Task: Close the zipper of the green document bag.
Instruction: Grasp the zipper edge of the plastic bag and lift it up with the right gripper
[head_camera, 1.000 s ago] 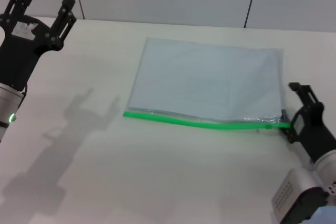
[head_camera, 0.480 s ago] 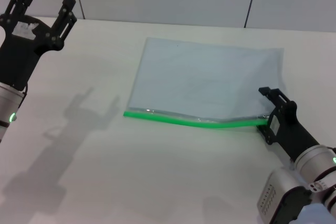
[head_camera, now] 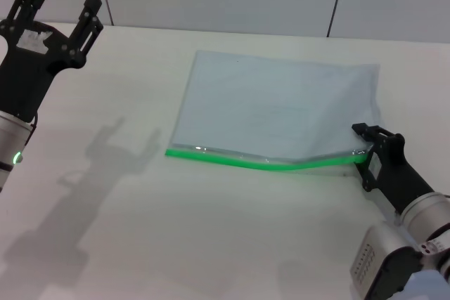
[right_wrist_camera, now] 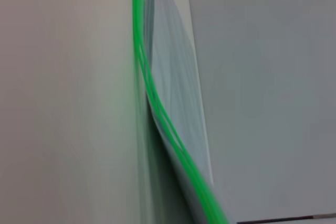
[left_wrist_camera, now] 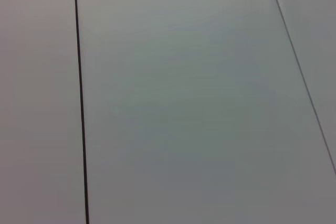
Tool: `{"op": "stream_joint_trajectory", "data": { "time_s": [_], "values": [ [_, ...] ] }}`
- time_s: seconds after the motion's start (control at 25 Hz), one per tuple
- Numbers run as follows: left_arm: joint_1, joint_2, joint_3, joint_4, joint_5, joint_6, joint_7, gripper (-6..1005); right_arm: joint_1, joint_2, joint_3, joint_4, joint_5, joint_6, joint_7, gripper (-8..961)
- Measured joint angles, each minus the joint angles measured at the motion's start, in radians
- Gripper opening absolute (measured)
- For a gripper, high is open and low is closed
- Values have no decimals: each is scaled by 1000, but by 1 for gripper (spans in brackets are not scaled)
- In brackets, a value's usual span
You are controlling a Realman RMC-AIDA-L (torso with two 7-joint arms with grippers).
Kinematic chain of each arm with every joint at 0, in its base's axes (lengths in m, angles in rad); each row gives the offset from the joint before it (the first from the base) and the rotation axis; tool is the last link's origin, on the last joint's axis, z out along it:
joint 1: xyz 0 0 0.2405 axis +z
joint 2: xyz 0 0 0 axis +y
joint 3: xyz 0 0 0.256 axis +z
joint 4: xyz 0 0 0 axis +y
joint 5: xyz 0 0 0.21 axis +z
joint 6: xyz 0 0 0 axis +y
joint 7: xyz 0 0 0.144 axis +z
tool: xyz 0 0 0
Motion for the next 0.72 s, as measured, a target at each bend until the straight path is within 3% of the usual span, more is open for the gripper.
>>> {"op": "stream_joint_trajectory", "data": {
  "time_s": [0.04,0.72],
  "values": [
    [0,0,0,0,0,0,0,727,0,0,0,3,0,-2,-1,297],
    [1,0,0,1,0,-1,0,727,-15,2,-8,-14,-24,-58,-33,223]
  ]
}}
